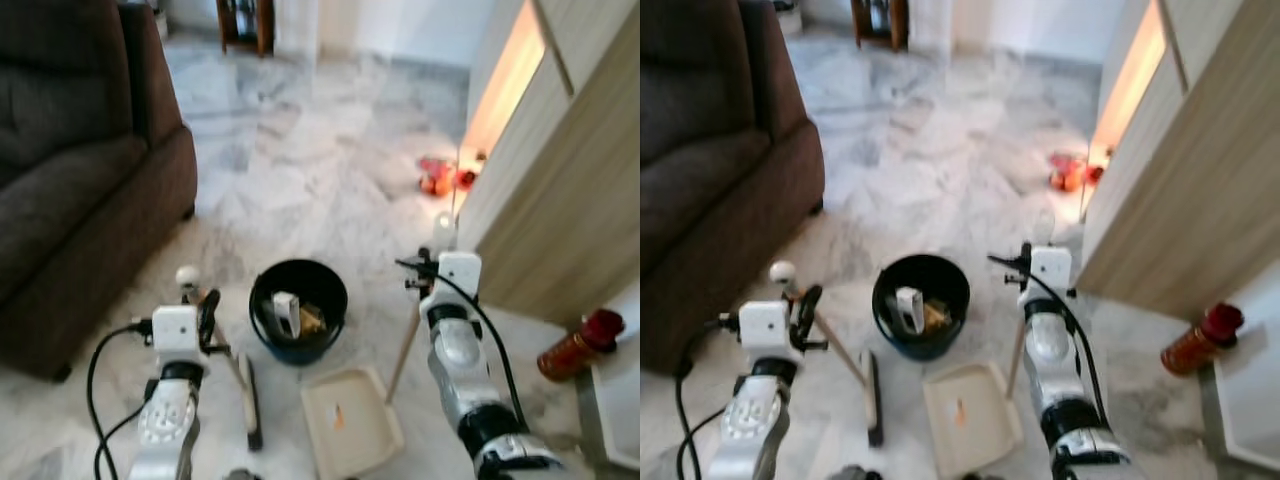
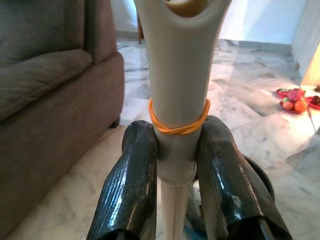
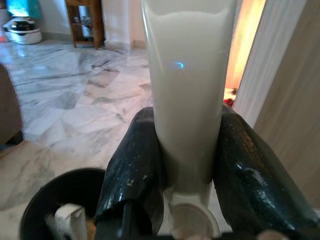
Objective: Sweep floor
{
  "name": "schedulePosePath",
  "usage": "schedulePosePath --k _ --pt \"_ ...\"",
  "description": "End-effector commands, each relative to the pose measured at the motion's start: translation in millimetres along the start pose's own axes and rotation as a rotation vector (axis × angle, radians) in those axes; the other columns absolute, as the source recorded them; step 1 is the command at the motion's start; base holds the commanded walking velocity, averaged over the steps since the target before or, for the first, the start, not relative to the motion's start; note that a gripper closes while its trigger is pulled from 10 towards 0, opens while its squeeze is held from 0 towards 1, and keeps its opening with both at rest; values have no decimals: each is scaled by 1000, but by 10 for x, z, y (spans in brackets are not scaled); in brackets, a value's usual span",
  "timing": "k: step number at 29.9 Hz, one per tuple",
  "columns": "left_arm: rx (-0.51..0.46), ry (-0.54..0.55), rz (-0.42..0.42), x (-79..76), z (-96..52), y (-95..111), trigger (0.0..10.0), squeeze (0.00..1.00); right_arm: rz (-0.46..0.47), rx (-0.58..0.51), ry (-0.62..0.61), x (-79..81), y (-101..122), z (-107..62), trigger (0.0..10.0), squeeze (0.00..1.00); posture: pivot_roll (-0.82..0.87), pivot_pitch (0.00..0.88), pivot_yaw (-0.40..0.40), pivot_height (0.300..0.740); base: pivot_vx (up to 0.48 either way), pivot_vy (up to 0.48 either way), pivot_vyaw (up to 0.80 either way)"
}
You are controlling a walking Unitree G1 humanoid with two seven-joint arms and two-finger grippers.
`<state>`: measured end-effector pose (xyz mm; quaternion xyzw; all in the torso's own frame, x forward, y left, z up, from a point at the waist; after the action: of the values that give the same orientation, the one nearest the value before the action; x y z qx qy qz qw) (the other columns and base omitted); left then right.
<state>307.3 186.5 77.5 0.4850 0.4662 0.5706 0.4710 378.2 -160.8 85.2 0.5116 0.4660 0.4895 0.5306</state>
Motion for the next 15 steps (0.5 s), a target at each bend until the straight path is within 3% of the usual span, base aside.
schedulePosePath --k 1,12,15 --pt "4 -12 2 -36 -14 -7 10000 0 13 -29 -1 -2 54 12 10000 0 93 107 -47 740 -262 0 0" --pt "3 -14 2 -41 -7 -3 10000 0 29 -28 5 13 51 9 10000 0 88 112 -46 740 -263 0 0" --pt "4 -13 7 -39 -8 -3 10000 0 35 -27 5 14 50 9 10000 0 90 114 -46 740 0 0 0"
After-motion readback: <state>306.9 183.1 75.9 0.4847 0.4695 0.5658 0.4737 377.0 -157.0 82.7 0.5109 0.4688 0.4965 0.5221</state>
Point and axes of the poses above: a point about 5 cm out from each wrist's last joint towards the gripper, its own z axis pointing out of the wrist towards the gripper, its own y axis along the axis of the wrist's last joint, x = y × z, the point moved 4 cm from there along z, pointing out of the wrist towards the gripper, and after that the axes turned 4 degrees about z, right-handed, at the moved point
